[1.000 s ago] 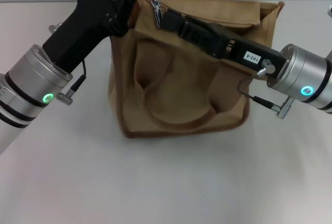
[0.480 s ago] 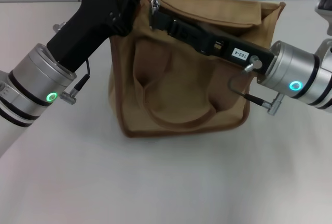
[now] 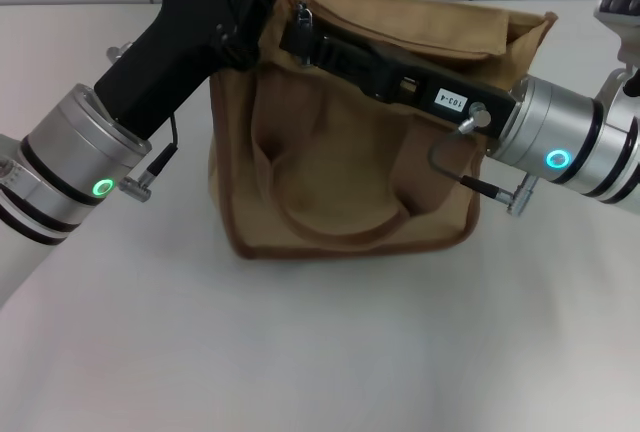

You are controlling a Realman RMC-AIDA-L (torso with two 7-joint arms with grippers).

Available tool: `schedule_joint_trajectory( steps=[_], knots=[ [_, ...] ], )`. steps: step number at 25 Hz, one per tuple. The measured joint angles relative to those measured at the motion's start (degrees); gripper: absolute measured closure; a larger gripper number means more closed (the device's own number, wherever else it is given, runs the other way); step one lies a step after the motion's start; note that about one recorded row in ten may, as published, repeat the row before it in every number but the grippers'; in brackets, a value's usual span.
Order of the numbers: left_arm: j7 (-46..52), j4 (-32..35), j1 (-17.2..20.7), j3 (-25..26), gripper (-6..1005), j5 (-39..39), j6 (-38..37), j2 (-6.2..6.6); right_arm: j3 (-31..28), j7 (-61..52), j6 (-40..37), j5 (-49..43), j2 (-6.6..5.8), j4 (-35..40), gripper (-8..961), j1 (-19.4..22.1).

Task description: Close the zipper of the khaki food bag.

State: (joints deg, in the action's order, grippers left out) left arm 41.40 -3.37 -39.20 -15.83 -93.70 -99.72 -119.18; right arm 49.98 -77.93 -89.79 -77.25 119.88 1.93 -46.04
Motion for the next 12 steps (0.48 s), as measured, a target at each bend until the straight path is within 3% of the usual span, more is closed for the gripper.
schedule_joint_trajectory(
  steps=[12],
  knots=[
    [-0.03, -0.23, -0.27, 0.00, 887, -0.07, -0.11, 0.00, 0.00, -0.09, 0.65, -0.10, 0.00, 0.12, 645, -0.22]
  ],
)
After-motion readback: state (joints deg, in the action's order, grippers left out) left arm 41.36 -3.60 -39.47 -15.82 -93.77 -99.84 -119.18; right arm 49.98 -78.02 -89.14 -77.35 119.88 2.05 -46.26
